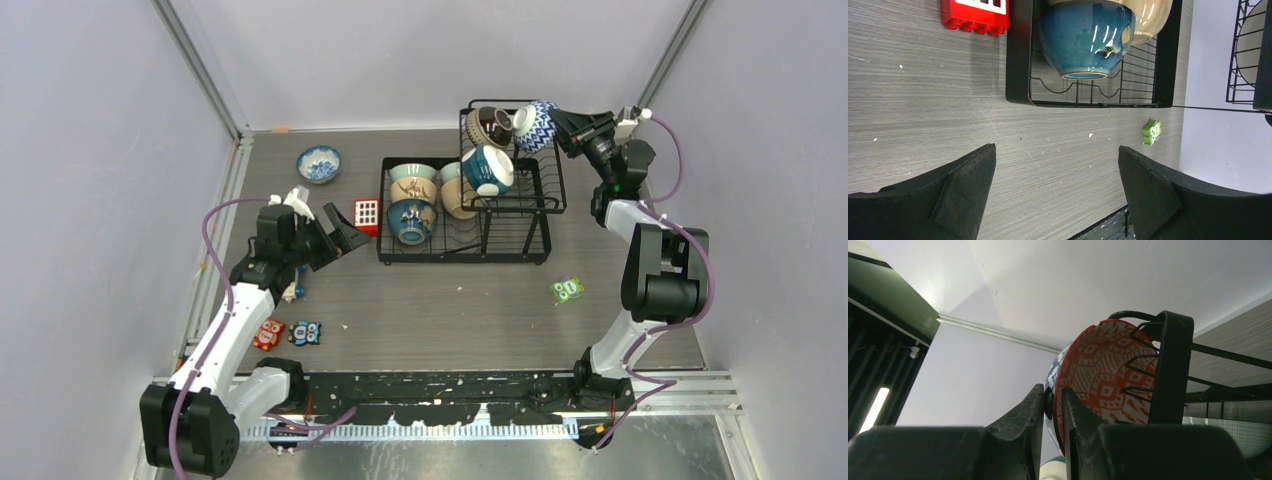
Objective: Unload the bowls from the dish rack
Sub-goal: Pick up the bowl from the dish rack.
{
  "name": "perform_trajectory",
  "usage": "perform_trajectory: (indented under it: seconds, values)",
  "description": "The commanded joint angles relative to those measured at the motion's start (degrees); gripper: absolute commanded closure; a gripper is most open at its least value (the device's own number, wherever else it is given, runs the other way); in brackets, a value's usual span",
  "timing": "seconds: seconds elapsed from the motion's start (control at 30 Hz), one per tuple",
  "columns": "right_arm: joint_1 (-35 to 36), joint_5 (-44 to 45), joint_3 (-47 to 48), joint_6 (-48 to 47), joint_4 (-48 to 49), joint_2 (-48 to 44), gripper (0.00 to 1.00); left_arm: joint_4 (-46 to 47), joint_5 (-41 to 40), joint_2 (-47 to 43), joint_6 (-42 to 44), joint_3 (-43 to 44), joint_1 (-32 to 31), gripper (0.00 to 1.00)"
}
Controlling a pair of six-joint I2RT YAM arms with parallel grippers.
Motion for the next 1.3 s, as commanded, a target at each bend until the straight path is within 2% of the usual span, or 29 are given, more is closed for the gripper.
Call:
perform_trajectory:
  seconds: [0.0, 0.73, 0.97, 1.13, 1.27]
  values:
    - [-0.5, -2.4, -0.2, 4.08, 7.32, -1.51, 0.99, 0.88, 0.75, -0.84, -0.28, 0.01, 0.3, 0.07]
    - [-2.02, 1.82, -10.41, 7.82, 15.27, -3.15, 0.99, 1.39, 1.51, -0.37, -0.55, -0.1, 0.3, 0.07]
    - [-3.14, 3.4, -12.15, 13.12, 22.13, -2.27, 0.99, 1.29, 1.39, -0.44, -0.58, -0.12, 0.27, 0.07]
    - [-3.15, 1.47, -13.21, 11.31, 19.86, -3.69, 0.99, 1.37, 1.4, -0.33, -0.55, -0.12, 0.3, 0.07]
    - [-3.15, -0.02, -13.56, 8.96, 15.59, -5.9, 0.73, 1.36, 1.47, -0.15, -0.58, -0.13, 0.29, 0.07]
